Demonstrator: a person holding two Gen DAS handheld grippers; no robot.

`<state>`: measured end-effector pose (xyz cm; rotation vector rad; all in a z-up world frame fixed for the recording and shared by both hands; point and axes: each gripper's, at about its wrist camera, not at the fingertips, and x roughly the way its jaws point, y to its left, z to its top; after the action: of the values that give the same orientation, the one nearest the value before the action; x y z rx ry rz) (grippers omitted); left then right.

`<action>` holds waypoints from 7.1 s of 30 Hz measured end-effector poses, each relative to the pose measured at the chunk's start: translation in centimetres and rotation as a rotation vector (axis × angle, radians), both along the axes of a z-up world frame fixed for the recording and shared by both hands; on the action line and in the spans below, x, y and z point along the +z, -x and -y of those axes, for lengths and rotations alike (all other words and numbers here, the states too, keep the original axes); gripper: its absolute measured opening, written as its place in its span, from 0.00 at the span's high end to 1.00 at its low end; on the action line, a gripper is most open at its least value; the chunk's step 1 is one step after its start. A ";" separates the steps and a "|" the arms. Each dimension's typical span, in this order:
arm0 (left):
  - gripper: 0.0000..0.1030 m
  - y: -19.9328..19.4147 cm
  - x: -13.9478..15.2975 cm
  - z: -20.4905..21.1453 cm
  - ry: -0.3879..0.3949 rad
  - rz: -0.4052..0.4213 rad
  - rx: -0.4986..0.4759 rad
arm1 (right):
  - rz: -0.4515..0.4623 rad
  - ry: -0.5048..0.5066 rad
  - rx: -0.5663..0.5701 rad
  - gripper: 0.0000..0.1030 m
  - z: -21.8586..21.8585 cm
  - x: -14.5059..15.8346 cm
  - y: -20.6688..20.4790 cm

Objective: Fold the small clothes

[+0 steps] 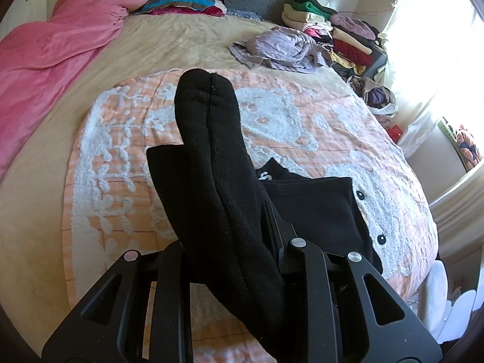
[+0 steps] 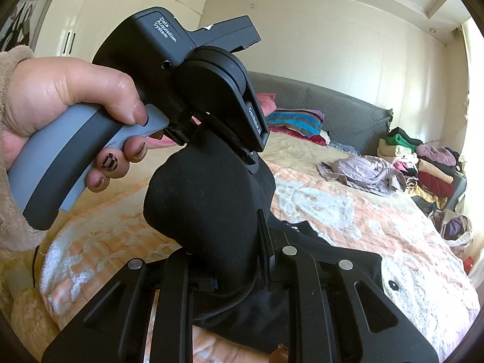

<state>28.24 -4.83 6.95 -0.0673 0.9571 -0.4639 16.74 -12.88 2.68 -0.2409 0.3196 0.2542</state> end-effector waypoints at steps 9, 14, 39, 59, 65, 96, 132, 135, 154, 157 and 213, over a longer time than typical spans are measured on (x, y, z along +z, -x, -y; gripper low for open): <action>0.83 0.8 0.6 3.6 -0.009 0.011 -0.033 | 0.000 -0.045 -0.039 0.83 3.1 -0.1 0.7; 0.83 0.9 0.5 6.1 -0.006 0.005 -0.056 | -0.006 -0.065 -0.063 0.83 4.9 -0.3 0.8; 0.59 0.1 -5.4 17.1 -0.059 -0.131 -0.140 | -0.227 -0.338 -0.117 0.83 14.4 -5.4 -0.2; 0.22 1.3 -4.1 14.1 0.066 -0.069 -0.113 | -0.555 -0.853 0.063 0.44 22.1 -8.3 -1.4; 0.22 2.4 -6.0 10.9 -0.014 -0.034 -0.058 | -0.652 -0.959 0.126 0.33 24.5 -7.7 -4.5; 0.19 5.4 -9.5 9.5 -0.084 -0.014 -0.087 | -0.585 -0.539 -0.015 0.83 24.2 -8.3 -14.7; 0.17 7.6 -8.8 7.1 -0.016 -0.017 -0.032 | -0.611 -0.590 -0.001 0.73 23.1 -6.4 -7.8; 0.17 7.6 -8.8 7.0 -0.012 -0.026 -0.033 | -0.595 -0.573 -0.007 0.79 22.9 -5.8 -7.6; 0.17 8.3 -9.1 7.2 0.008 -0.044 -0.055 | -0.568 -0.520 -0.114 0.56 23.3 -7.2 -5.5; 0.17 8.3 -9.0 7.0 0.010 -0.042 -0.051 | -0.577 -0.524 -0.124 0.45 23.3 -7.2 -5.3; 0.43 2.6 -7.6 9.4 0.315 -0.141 -0.104 | -0.520 -0.604 0.178 0.64 23.4 -3.0 -8.9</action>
<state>25.62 -14.18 -0.64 -0.3396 1.0221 -0.7106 25.64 -36.31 -0.37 0.4047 0.7173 0.5771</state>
